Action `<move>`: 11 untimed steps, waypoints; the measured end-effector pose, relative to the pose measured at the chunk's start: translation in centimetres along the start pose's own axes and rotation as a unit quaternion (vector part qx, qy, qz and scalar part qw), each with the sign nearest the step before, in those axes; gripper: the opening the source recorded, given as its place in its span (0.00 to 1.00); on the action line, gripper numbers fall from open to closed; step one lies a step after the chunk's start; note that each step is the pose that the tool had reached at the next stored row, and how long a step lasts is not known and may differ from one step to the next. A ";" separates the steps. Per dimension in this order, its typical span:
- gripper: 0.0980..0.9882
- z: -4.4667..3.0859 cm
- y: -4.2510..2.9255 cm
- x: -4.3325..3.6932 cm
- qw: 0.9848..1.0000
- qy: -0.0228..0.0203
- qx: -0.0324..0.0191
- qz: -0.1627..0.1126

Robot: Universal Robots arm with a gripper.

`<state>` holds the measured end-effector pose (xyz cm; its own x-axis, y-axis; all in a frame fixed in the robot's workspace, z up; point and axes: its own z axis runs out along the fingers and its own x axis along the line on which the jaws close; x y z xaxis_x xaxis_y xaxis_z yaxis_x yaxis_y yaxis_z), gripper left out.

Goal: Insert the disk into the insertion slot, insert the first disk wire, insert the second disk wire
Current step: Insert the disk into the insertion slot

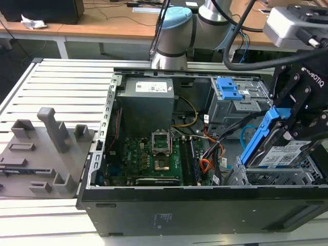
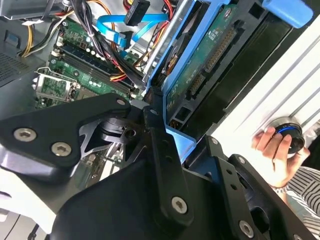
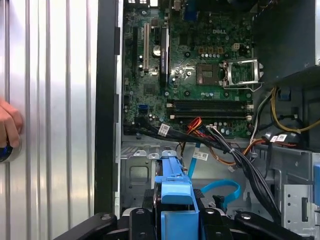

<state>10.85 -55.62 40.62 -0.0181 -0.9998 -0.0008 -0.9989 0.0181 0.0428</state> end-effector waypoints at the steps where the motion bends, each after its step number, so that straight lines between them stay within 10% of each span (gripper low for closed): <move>1: 0.30 0.18 -0.01 0.00 1.000 0.000 0.000 0.000; 11: 0.30 2.01 -0.09 0.00 1.000 0.000 -0.001 0.000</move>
<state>10.85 -55.62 38.61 -0.0181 -0.9998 -0.0005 -0.9989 0.0181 0.0441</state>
